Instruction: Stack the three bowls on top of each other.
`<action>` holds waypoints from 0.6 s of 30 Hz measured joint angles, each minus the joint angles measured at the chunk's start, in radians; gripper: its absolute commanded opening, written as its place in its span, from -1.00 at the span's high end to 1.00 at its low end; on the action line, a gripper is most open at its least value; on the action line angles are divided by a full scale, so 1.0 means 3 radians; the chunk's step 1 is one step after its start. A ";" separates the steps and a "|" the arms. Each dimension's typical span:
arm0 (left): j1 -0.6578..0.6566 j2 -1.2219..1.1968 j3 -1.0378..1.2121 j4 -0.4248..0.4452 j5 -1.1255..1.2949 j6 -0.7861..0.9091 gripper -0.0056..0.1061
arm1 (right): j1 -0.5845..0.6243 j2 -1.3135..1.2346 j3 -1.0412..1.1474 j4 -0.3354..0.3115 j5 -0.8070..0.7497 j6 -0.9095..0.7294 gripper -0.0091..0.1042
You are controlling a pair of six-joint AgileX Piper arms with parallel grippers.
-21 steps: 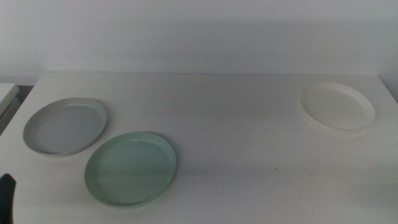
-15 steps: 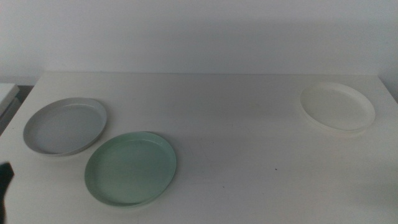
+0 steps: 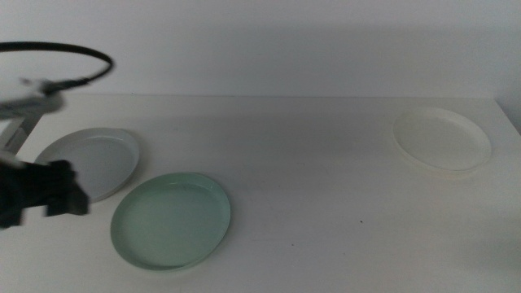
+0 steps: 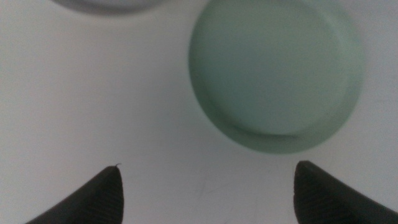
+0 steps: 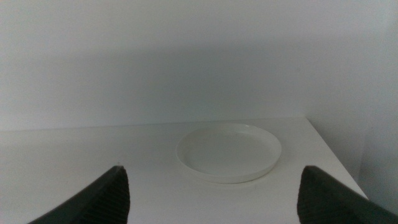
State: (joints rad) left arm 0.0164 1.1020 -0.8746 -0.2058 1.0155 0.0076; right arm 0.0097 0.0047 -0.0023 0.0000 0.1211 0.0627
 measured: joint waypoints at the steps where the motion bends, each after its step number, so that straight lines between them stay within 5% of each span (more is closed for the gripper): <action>1: 0.0000 0.0169 0.0000 -0.0061 -0.0058 0.0026 -0.78 | 0.0000 0.0000 0.0000 0.0000 0.0000 0.0000 -0.80; 18: -0.0116 0.2074 -0.0305 -0.0109 -0.0924 0.0144 -0.60 | 0.0000 0.0000 0.0000 0.0000 0.0000 0.0000 -0.80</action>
State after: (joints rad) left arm -0.0184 1.7241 -0.9659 -0.2384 0.7381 0.0510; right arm 0.0097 0.0047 -0.0023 0.0000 0.1211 0.0627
